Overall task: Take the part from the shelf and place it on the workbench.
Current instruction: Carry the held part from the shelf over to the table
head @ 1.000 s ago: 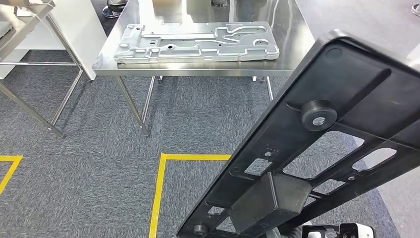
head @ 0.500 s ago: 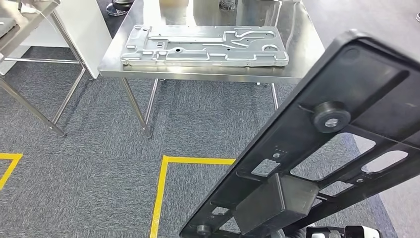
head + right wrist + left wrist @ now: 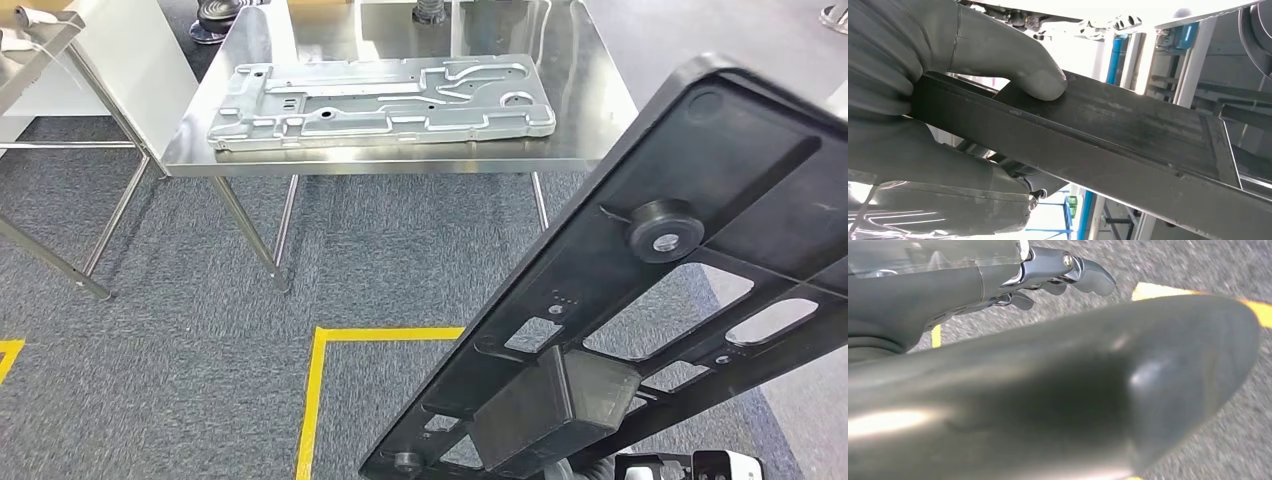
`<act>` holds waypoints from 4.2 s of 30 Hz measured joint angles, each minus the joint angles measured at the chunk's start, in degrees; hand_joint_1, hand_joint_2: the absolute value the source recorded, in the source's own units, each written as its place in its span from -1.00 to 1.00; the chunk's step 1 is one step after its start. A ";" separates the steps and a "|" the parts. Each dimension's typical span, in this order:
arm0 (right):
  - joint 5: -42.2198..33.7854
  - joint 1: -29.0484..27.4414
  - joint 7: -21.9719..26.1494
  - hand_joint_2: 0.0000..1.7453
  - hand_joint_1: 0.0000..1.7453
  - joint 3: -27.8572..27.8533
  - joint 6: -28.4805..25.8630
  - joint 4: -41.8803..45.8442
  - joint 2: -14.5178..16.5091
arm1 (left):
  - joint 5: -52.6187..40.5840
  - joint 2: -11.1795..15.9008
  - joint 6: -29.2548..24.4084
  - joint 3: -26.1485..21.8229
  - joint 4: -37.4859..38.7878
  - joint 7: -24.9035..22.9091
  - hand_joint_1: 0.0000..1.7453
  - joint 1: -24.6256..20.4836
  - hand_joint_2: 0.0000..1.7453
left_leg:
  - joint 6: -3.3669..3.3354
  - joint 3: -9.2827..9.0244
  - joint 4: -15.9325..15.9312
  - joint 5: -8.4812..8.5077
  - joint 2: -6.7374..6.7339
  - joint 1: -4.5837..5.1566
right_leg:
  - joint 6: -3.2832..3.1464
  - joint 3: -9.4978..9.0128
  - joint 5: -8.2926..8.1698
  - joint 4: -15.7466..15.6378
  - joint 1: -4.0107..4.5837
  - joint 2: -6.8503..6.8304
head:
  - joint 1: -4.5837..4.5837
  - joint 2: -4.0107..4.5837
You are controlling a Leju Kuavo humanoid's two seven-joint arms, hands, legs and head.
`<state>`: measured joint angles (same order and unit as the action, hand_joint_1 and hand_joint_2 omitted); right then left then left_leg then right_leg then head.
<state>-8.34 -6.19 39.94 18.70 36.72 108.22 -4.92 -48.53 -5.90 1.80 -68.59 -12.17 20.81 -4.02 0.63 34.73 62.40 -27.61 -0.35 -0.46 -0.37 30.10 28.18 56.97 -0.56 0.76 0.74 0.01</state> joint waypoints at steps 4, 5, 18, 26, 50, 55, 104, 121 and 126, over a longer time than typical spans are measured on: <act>1.03 0.08 -0.03 1.00 1.00 0.14 -0.96 -0.13 0.34 | -0.03 0.03 0.05 -0.02 0.00 0.03 -1.00 -0.06 -1.00 | -1.05 -1.69 -4.45 1.04 0.22 0.35 | 1.23 -0.44 0.61 -0.24 0.13 0.16 | -0.01 0.00; 1.14 0.17 -0.03 1.00 1.00 0.17 -1.19 -0.18 0.38 | -0.04 0.00 0.08 -0.02 0.00 0.05 -1.00 -0.06 -1.00 | -1.32 -2.01 -4.85 1.07 0.24 0.22 | 1.54 -0.63 0.80 -0.25 0.12 0.12 | -0.01 0.01; 1.97 4.56 -0.03 1.00 1.00 4.52 -8.91 -2.76 0.52 | -1.34 -0.10 0.96 0.00 0.00 0.06 -1.00 -0.39 -1.00 | -1.22 -5.35 -5.51 -1.61 0.23 0.32 | 1.46 3.54 -2.70 0.73 0.23 -0.75 | -0.44 0.00; 1.98 5.88 -0.03 1.00 1.00 6.14 -9.94 -3.01 1.05 | -1.86 0.00 0.96 0.02 0.00 0.10 -1.00 -0.42 -1.00 | 0.73 3.10 10.35 -8.03 0.14 -0.14 | -0.29 1.68 -1.61 -0.51 -0.13 -0.63 | -0.04 0.00; -3.01 21.67 -7.67 1.00 1.00 9.36 -19.09 -10.40 -1.06 | -2.11 0.33 1.32 -0.02 0.07 0.22 -1.00 -0.82 -1.00 | -1.45 -3.97 -5.06 -0.59 0.63 0.84 | 0.38 4.35 -3.33 0.41 0.87 -0.58 | -0.10 -0.01; -0.56 22.88 -9.99 1.00 1.00 10.31 -20.60 -12.20 -1.21 | -1.74 0.38 0.98 -0.20 0.04 0.12 -1.00 -0.89 -1.00 | 0.04 0.96 5.49 -5.35 0.62 0.40 | -0.37 2.05 -2.92 -1.30 0.08 -0.73 | 0.15 0.00; 8.18 26.16 -10.75 1.00 1.00 17.30 -27.16 -8.75 -1.90 | -1.14 -0.19 1.08 -2.78 0.04 0.43 -1.00 -0.28 -1.00 | -2.15 -2.29 -4.96 1.78 0.74 0.11 | 2.74 10.10 4.50 16.22 0.00 -0.47 | -0.66 -0.01; -1.44 27.33 -11.48 1.00 1.00 16.70 -22.01 -7.12 -1.96 | -2.13 0.18 1.64 -2.75 0.04 0.69 -1.00 -0.45 -1.00 | 1.19 3.01 4.83 -0.39 0.58 -0.29 | -0.31 0.63 -1.78 -0.84 0.31 -0.59 | -0.50 -0.01; -2.02 28.59 -11.73 1.00 1.00 16.74 -21.62 -7.52 -1.96 | -2.20 0.28 1.62 -2.73 0.04 0.70 -1.00 -0.62 -1.00 | -0.25 -1.17 -4.73 2.85 0.68 0.07 | 1.08 -0.15 -0.46 -0.49 0.56 -0.45 | -0.50 -0.01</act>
<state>-10.37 22.40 28.21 35.45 15.10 100.70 -6.88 -50.73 -5.62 3.42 -71.32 -12.13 21.51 -4.64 0.38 33.56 57.67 -24.76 0.33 -0.39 0.71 29.95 27.72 56.48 0.00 0.31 0.24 0.00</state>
